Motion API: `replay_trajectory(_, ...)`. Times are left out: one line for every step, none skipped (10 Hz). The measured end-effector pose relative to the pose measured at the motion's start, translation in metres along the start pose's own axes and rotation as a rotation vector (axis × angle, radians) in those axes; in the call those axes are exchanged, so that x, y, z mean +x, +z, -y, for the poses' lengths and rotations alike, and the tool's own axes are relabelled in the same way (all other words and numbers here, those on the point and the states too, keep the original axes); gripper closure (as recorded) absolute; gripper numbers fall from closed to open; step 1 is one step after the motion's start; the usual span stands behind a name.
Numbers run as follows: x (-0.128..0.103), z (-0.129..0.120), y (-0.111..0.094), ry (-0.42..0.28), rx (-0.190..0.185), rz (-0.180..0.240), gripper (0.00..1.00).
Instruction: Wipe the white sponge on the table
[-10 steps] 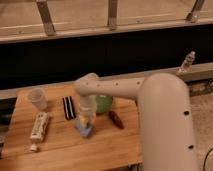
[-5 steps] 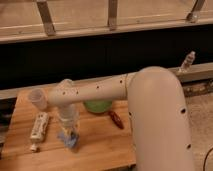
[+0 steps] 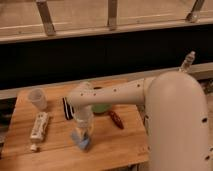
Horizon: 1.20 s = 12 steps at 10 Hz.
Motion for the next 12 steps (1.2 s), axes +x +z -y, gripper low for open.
replay_trajectory(-0.004, 0.03, -0.005, 0.031, -0.001, 0.0, 1.0)
replay_trajectory(-0.01, 0.052, -0.01, 0.049, -0.001, 0.001, 1.0)
replay_trajectory(-0.015, 0.066, -0.013, 0.062, -0.002, 0.003, 1.0)
replay_trajectory(-0.023, 0.079, -0.018, 0.066, -0.005, 0.008, 1.0)
replay_trajectory(-0.03, 0.085, -0.023, 0.06, -0.011, 0.016, 1.0)
replay_trajectory(-0.037, 0.085, -0.028, 0.039, -0.016, 0.025, 1.0)
replay_trajectory(-0.04, 0.082, -0.03, 0.02, -0.015, 0.028, 1.0)
replay_trajectory(-0.043, 0.074, -0.032, -0.007, -0.012, 0.029, 1.0)
replay_trajectory(-0.041, 0.058, -0.031, -0.043, -0.007, 0.028, 1.0)
replay_trajectory(-0.037, 0.046, -0.029, -0.056, -0.006, 0.027, 1.0)
replay_trajectory(-0.027, 0.025, -0.022, -0.07, -0.007, 0.023, 1.0)
replay_trajectory(-0.016, 0.007, -0.015, -0.073, -0.007, 0.018, 1.0)
